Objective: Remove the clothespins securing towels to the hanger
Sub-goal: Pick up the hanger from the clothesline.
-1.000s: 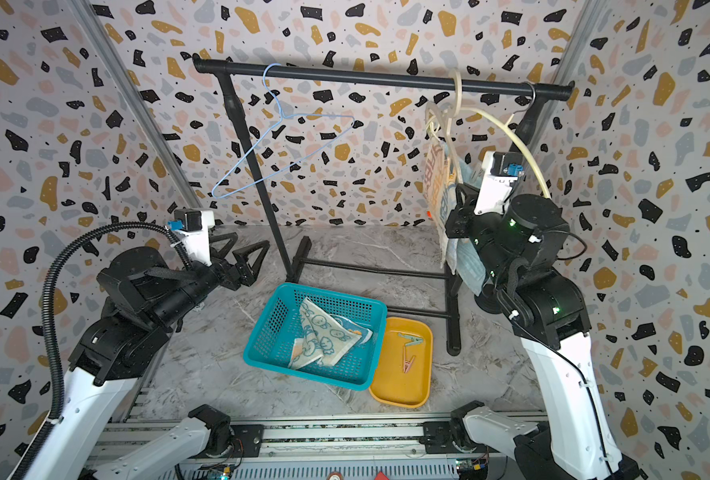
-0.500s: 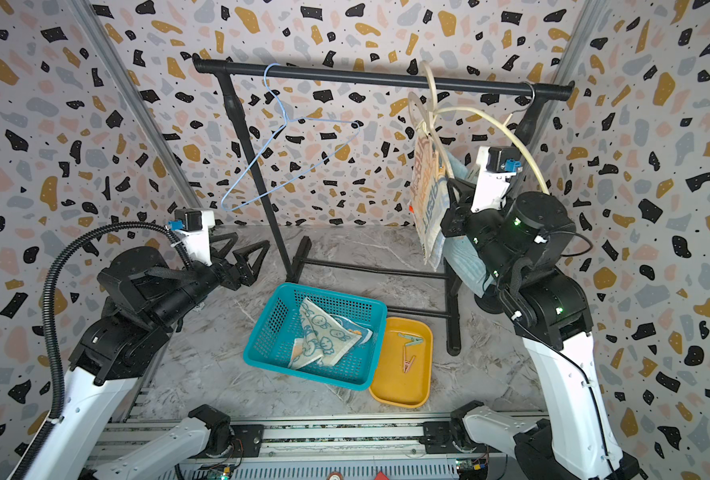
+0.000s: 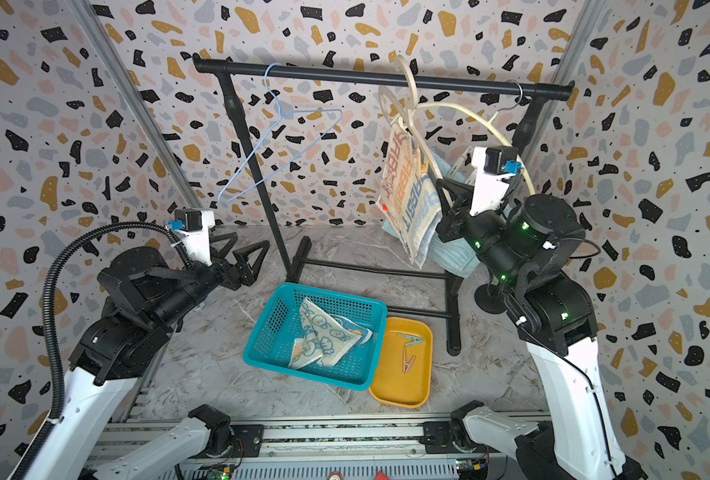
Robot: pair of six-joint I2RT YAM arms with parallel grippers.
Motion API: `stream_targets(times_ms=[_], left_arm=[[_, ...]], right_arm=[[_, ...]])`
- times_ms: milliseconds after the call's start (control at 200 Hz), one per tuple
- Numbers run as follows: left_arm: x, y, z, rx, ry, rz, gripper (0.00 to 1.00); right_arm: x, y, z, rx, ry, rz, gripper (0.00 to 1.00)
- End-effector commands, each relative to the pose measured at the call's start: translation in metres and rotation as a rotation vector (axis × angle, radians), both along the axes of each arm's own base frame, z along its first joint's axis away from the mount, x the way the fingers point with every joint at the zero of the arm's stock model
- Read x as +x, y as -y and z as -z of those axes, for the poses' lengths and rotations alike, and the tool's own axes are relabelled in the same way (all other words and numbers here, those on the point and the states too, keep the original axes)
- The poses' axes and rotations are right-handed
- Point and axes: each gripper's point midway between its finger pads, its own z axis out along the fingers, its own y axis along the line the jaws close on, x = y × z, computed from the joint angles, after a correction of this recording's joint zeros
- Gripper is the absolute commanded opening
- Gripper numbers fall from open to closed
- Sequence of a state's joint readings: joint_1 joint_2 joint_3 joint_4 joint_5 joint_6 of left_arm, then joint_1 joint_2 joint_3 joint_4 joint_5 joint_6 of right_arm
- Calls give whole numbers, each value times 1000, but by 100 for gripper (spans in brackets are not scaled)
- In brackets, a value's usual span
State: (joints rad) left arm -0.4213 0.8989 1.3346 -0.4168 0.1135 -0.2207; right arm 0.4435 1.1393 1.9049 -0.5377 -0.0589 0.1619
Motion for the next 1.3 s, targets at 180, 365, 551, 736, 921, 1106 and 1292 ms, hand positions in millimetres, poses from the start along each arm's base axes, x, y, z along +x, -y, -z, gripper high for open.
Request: stream_targets(times_ms=[180, 365, 551, 736, 921, 1106, 1292], left_arm=[[-3, -3, -19, -13, 59, -9, 90], [-4, -6, -21, -14, 64, -22, 90], [-5, -7, -24, -14, 65, -26, 90], [-5, -7, -21, -12, 60, -26, 90], [-4, -6, -20, -14, 59, -24, 90], [-5, -7, -18, -13, 58, -23, 90], [-5, -6, -16, -12, 54, -21, 90]], right_arm=[[-50, 7, -54, 96, 182, -91, 0], [-57, 6, -60, 103, 201, -116, 0], [-64, 2, -58, 107, 202, -155, 0], [-74, 5, -60, 112, 222, -167, 0], [-76, 1, -63, 110, 232, -192, 0], [-52, -13, -46, 81, 141, -204, 0], [-20, -1, -27, 62, 61, -59, 0]])
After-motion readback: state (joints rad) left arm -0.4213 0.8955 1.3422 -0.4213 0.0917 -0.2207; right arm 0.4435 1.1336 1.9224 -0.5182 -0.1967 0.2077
